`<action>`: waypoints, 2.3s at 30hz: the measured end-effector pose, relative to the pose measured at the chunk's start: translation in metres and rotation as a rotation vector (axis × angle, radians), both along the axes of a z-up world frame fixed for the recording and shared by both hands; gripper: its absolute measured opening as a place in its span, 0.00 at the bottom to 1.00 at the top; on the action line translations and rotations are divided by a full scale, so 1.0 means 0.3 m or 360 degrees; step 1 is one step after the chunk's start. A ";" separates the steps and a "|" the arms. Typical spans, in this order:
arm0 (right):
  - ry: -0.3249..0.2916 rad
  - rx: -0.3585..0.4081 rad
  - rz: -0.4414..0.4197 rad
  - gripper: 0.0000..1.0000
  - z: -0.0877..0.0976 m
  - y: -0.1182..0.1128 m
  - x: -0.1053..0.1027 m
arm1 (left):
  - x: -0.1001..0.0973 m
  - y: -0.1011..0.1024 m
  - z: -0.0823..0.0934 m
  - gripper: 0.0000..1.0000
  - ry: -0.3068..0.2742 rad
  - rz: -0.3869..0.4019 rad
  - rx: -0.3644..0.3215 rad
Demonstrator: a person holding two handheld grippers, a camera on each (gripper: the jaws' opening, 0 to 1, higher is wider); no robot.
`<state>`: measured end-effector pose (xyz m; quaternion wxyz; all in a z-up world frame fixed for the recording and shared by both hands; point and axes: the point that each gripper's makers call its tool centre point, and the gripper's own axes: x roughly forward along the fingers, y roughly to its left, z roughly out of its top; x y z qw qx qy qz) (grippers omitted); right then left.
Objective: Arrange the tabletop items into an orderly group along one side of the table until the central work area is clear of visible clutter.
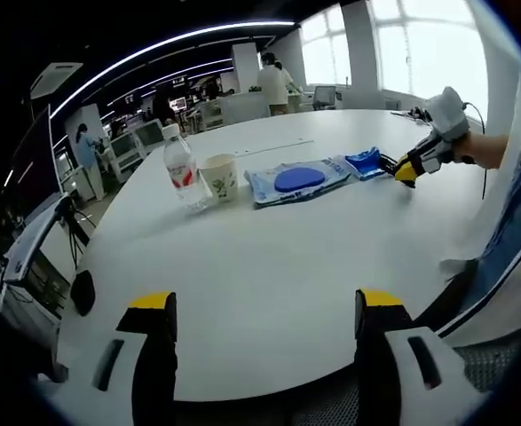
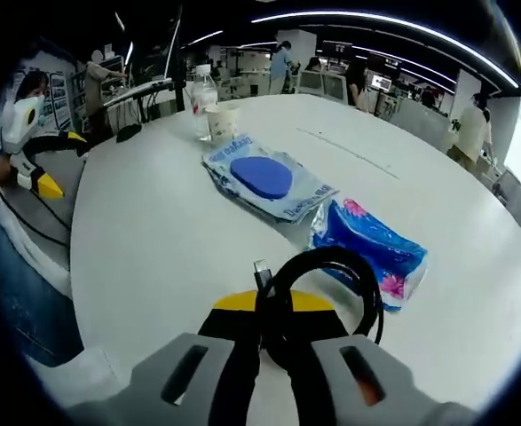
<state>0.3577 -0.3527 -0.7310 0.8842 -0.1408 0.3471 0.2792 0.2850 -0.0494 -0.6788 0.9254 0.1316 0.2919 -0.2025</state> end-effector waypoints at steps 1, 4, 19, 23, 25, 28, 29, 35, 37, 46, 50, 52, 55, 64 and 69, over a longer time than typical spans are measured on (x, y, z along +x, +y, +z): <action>0.0004 0.0002 0.0002 0.07 -0.001 0.002 0.000 | -0.001 0.000 0.000 0.84 0.0000 0.0001 0.0002; 0.0066 0.0030 0.0027 0.07 -0.024 0.020 -0.012 | 0.000 0.002 0.001 0.84 -0.0002 0.0005 0.0007; 0.0175 0.0017 0.0107 0.08 -0.095 0.049 -0.046 | -0.001 0.001 -0.003 0.83 0.0004 0.0012 0.0018; 0.0182 -0.0001 0.0123 0.08 -0.109 0.050 -0.051 | 0.000 0.002 -0.005 0.84 0.0006 0.0013 0.0020; 0.0184 0.0015 0.0113 0.08 -0.108 0.050 -0.049 | -0.001 0.002 -0.006 0.84 0.0008 0.0015 0.0020; 0.0187 0.0027 0.0111 0.09 -0.111 0.050 -0.049 | -0.001 0.001 -0.007 0.84 0.0009 0.0014 0.0016; 0.0187 0.0028 0.0112 0.09 -0.112 0.050 -0.049 | -0.001 -0.001 -0.006 0.84 0.0009 0.0012 0.0012; 0.0210 0.0069 0.0093 0.09 -0.112 0.052 -0.045 | -0.001 -0.001 -0.007 0.83 0.0011 0.0009 0.0014; 0.0232 0.0085 0.0090 0.09 -0.114 0.053 -0.044 | -0.002 0.000 -0.009 0.83 0.0017 0.0009 0.0015; 0.0190 0.0158 0.0071 0.10 -0.113 0.059 -0.053 | -0.007 0.002 -0.026 0.82 0.0056 0.0006 0.0002; 0.0193 0.0149 0.0067 0.10 -0.111 0.063 -0.048 | -0.007 0.005 -0.027 0.82 0.0060 0.0009 0.0007; 0.0199 0.0145 0.0070 0.10 -0.111 0.063 -0.049 | -0.008 0.005 -0.028 0.82 0.0062 0.0006 0.0008; 0.0193 0.0150 0.0076 0.10 -0.111 0.063 -0.049 | -0.009 0.005 -0.032 0.82 0.0071 0.0000 0.0010; 0.0202 0.0242 0.0053 0.21 -0.104 0.081 -0.062 | -0.010 0.007 -0.032 0.85 0.0095 -0.0006 -0.0016; 0.0168 0.0325 0.0084 0.39 -0.040 0.101 -0.072 | -0.009 -0.033 -0.024 1.00 0.0176 -0.0027 -0.0249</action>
